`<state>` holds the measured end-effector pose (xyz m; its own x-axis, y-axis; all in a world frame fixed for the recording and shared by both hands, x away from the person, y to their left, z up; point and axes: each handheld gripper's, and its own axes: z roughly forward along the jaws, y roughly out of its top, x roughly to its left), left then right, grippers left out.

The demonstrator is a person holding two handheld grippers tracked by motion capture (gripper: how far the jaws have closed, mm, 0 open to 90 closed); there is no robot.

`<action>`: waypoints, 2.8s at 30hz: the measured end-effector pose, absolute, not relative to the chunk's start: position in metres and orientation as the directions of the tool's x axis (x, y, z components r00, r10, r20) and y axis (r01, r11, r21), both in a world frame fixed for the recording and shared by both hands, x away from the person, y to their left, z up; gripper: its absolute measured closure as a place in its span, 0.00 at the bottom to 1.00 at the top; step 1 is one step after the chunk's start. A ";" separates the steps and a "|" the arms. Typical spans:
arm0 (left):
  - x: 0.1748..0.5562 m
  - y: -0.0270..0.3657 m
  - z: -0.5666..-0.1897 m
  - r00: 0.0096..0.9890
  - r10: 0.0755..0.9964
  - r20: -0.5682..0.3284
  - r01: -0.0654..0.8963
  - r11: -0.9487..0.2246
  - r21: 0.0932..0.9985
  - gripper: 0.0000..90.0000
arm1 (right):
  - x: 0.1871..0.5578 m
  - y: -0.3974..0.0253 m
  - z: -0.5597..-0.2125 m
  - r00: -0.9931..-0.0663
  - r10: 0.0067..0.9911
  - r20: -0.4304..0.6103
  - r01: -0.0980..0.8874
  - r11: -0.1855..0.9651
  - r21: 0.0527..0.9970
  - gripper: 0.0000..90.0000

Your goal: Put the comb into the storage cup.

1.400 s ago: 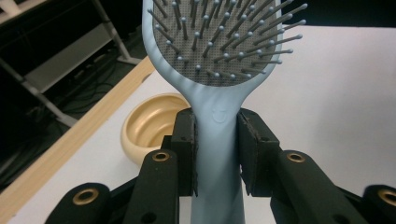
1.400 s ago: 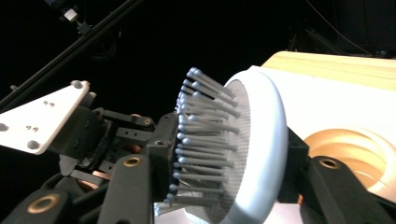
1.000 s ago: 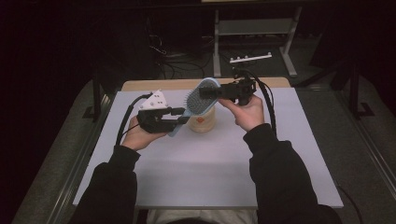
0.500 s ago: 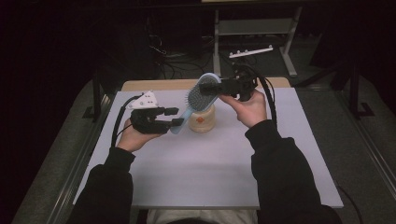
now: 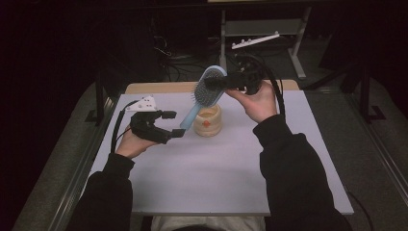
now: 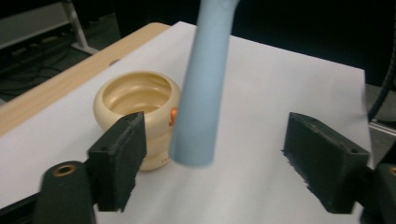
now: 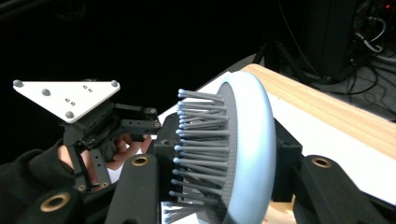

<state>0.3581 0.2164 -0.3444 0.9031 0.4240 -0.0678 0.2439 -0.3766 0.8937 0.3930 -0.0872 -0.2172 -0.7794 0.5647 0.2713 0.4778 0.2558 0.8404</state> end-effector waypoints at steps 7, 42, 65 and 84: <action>0.359 0.227 -0.349 0.889 0.450 -0.086 0.261 -0.344 0.902 0.00 | 0.399 -0.088 -0.203 -0.787 0.561 0.258 0.457 0.248 0.854 0.62; 0.345 0.300 -0.385 0.797 0.597 -0.091 0.246 -0.182 0.952 0.00 | 0.430 -0.106 -0.190 -0.729 0.668 0.151 0.440 0.287 0.851 0.61; 0.329 0.332 -0.411 0.773 0.626 -0.106 0.257 -0.155 0.954 0.00 | 0.448 -0.108 -0.210 -0.715 0.686 0.133 0.462 0.321 0.827 0.61; 0.310 0.349 -0.427 0.739 0.666 -0.102 0.256 -0.137 0.957 0.00 | 0.470 -0.095 -0.247 -0.709 0.691 0.137 0.500 0.356 0.789 0.61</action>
<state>0.3102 0.3490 -0.4267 0.7393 0.6655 -0.1024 0.2557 -0.1367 0.9570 0.4701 -0.0953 -0.2473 -0.7093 0.6914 0.1372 0.5001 0.3565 0.7892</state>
